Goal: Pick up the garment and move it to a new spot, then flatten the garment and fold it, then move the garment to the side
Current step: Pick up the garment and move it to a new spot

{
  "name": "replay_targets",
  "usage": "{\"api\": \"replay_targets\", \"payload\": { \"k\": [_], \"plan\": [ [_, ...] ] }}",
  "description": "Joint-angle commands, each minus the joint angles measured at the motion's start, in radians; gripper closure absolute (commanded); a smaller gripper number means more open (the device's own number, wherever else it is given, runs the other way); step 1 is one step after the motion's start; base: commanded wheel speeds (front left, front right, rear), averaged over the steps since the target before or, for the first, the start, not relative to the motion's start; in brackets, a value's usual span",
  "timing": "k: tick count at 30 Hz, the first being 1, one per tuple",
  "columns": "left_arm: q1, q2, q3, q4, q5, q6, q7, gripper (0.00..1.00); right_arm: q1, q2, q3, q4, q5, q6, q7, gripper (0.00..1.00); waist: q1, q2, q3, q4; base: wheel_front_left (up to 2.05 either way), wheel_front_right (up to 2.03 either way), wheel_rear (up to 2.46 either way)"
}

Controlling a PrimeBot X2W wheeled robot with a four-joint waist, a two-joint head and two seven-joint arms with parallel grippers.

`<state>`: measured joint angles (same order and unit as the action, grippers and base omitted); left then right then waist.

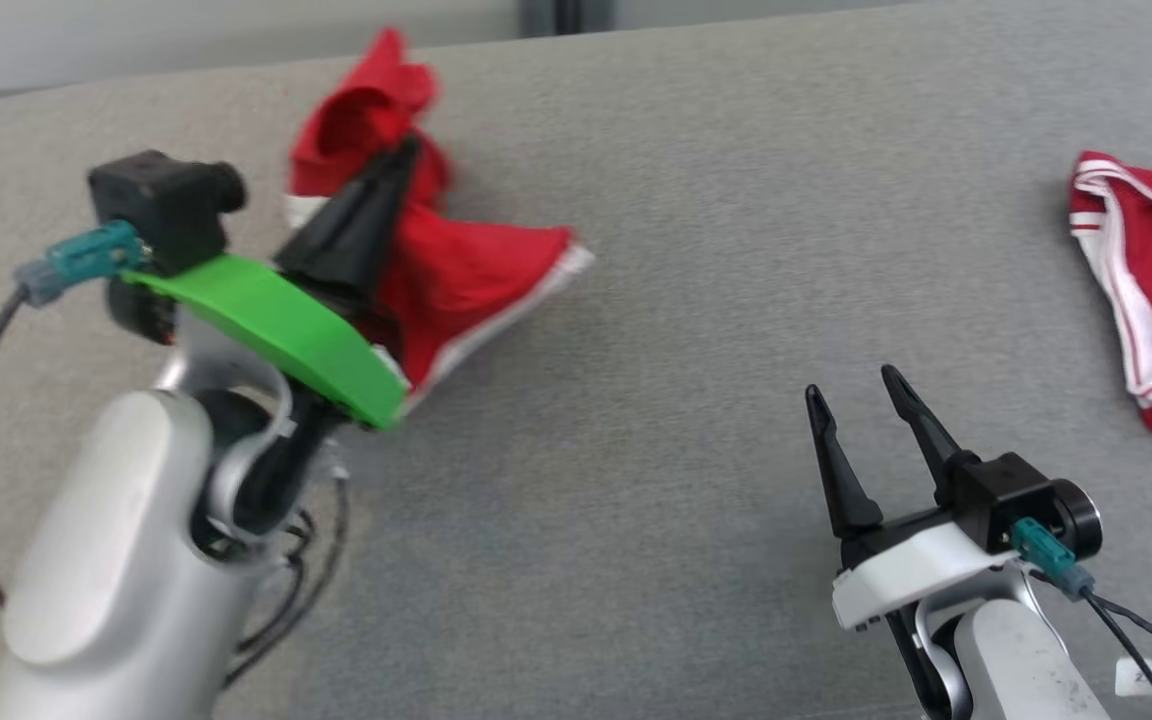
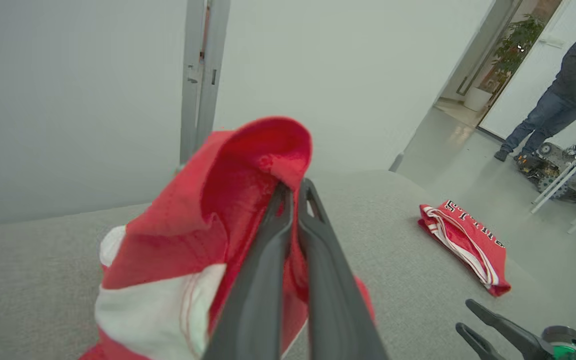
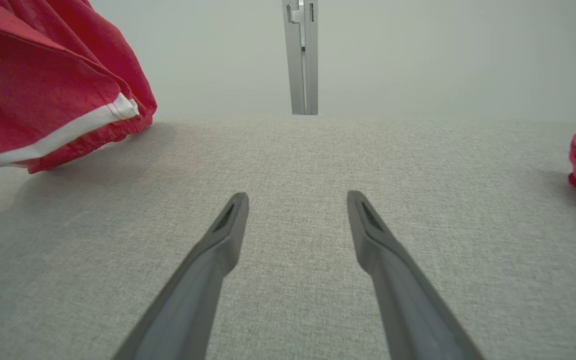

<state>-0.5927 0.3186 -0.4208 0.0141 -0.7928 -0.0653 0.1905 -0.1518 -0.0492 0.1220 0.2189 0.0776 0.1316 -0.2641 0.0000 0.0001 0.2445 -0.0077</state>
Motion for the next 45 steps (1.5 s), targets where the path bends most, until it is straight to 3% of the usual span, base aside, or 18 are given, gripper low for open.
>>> {"api": "replay_targets", "payload": {
  "k": [1, 8, 15, 20, 26, 31, 38, 39, 40, 41, 45],
  "plan": [
    [0.025, -0.016, -0.013, -0.064, -0.012, 0.019, 0.020, 1.00, 0.016, -0.002, 0.001, -0.003, 0.013, -0.002, 0.000, 0.00, 0.0000, -0.0001, -0.055, -0.119, 0.00, 0.00, 0.00],
    [0.071, -0.138, -0.113, -0.320, -0.117, 0.081, 0.130, 1.00, 0.026, -0.002, -0.005, -0.018, 0.042, -0.002, 0.000, 0.00, 0.0000, -0.0001, -0.043, -0.241, 0.00, 0.00, 0.00],
    [0.143, -0.183, -0.153, -0.346, -0.179, 0.141, 0.168, 1.00, 0.047, -0.002, -0.013, -0.029, 0.068, -0.002, 0.000, 0.00, 0.0000, -0.0001, -0.022, -0.337, 0.00, 0.00, 0.00],
    [0.163, -0.150, -0.058, -0.197, -0.162, 0.181, 0.105, 1.00, 0.059, -0.001, -0.019, -0.037, 0.076, -0.002, 0.000, 0.00, 0.0000, -0.0001, 0.007, -0.362, 0.00, 0.00, 0.00],
    [0.120, -0.111, 0.071, 0.059, -0.180, 0.194, 0.023, 1.00, 0.047, -0.002, -0.013, -0.040, 0.076, -0.002, 0.000, 0.00, 0.0000, -0.0001, 0.041, -0.359, 0.00, 0.00, 0.00],
    [0.070, -0.060, 0.140, 0.270, -0.155, 0.187, -0.043, 1.00, 0.031, -0.002, -0.010, -0.041, 0.061, -0.002, 0.000, 0.00, 0.0000, -0.0001, 0.055, -0.341, 0.00, 0.00, 0.00],
    [0.015, -0.015, 0.154, 0.512, -0.120, 0.134, -0.119, 1.00, 0.025, -0.002, -0.017, -0.033, 0.043, -0.002, 0.000, 0.00, 0.0000, -0.0001, 0.048, -0.311, 0.00, 0.00, 0.00],
    [0.010, -0.014, 0.149, 0.549, -0.114, 0.119, -0.133, 0.67, 0.027, -0.002, -0.019, -0.030, 0.041, -0.002, 0.000, 0.00, 0.0000, -0.0001, 0.044, -0.305, 0.00, 0.00, 0.00],
    [0.004, -0.008, 0.140, 0.568, -0.094, 0.108, -0.150, 0.16, 0.027, -0.002, -0.019, -0.029, 0.040, -0.002, 0.000, 0.00, 0.0000, -0.0001, 0.041, -0.301, 0.00, 0.00, 0.00],
    [0.000, -0.006, 0.131, 0.592, -0.084, 0.100, -0.167, 0.00, 0.029, -0.002, -0.020, -0.027, 0.036, -0.002, 0.000, 0.00, 0.0000, -0.0001, 0.035, -0.295, 0.00, 0.00, 0.00],
    [0.016, -0.011, 0.088, 0.648, -0.018, 0.084, -0.258, 0.00, 0.040, -0.002, -0.025, -0.026, 0.025, -0.002, 0.000, 0.00, 0.0000, -0.0001, 0.002, -0.275, 0.00, 0.00, 0.00]
  ]
}}
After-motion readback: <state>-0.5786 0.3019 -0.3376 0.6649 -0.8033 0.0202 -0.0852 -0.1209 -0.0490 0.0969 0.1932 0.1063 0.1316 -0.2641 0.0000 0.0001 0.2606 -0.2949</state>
